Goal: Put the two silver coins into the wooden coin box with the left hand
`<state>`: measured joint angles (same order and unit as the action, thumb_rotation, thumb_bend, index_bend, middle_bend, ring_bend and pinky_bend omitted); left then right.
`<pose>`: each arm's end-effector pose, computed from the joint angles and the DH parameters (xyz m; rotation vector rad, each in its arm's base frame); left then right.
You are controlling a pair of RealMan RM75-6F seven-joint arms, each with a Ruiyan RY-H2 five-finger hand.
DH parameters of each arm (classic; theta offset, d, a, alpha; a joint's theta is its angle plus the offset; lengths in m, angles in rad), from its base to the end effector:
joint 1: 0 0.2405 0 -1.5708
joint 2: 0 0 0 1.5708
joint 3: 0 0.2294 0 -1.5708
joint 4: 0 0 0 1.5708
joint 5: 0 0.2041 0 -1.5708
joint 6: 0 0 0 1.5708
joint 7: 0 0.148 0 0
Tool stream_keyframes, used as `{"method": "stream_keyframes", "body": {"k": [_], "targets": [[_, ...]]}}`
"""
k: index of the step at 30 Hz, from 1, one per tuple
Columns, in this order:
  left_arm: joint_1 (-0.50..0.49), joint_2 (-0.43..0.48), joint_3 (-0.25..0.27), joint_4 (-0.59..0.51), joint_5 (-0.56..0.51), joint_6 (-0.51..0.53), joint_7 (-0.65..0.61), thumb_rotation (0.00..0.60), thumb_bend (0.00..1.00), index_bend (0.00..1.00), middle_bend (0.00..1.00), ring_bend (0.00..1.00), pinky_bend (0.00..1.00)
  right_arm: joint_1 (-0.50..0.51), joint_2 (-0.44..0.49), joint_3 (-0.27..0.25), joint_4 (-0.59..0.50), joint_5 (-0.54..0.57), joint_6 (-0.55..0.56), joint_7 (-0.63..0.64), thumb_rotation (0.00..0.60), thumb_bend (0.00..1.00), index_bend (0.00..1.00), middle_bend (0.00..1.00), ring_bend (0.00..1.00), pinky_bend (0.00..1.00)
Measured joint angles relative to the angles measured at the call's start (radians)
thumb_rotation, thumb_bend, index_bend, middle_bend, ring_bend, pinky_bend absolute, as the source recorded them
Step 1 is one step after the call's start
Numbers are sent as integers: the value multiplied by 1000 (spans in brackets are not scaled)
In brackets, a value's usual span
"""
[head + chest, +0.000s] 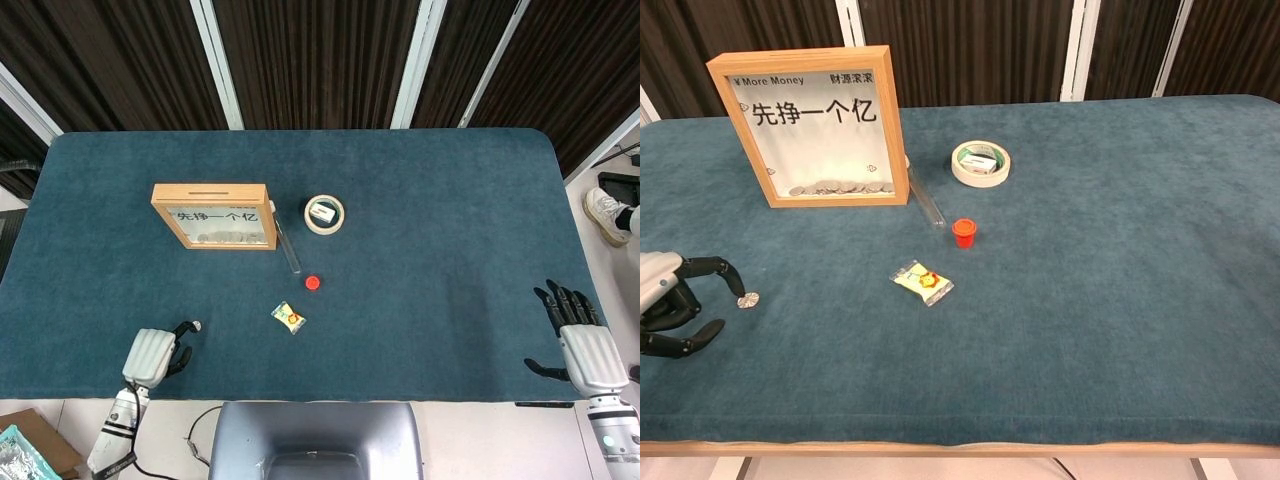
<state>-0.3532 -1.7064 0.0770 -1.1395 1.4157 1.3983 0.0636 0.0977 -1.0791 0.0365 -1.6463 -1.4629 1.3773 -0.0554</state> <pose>-0.2505 0.2291 -0.0139 -1.6283 -0.9270 -0.9689 -0.2916 -0.1821 0.1472 1.4482 -0.9535 0.7793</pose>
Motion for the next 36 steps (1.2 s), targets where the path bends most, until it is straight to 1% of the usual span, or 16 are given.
{"method": "stream_keyframes", "body": {"k": [7, 12, 18, 27, 36], "targets": [[-5, -75, -37, 134, 19, -31, -9, 600, 397, 426, 1000, 1000, 1000, -1, 3, -1, -1, -2, 4, 4, 600, 147, 0, 0, 0, 0], [-12, -97, -68, 174, 17, -61, -6, 600, 398, 438, 1000, 1000, 1000, -2, 5, 0, 1, 1, 4, 9, 600, 147, 0, 0, 0, 0], [-18, -98, -92, 183, 3, -98, 11, 600, 398, 445, 1000, 1000, 1000, -3, 5, 1, 1, 3, 6, 10, 600, 147, 0, 0, 0, 0], [-32, -77, -103, 138, 11, -125, 76, 600, 400, 446, 1000, 1000, 1000, -3, 7, 1, 0, 2, 9, 11, 600, 147, 0, 0, 0, 0], [-29, -59, -111, 112, 3, -148, 106, 600, 399, 446, 1000, 1000, 1000, -4, 9, 1, 1, 3, 9, 15, 600, 147, 0, 0, 0, 0]]}}
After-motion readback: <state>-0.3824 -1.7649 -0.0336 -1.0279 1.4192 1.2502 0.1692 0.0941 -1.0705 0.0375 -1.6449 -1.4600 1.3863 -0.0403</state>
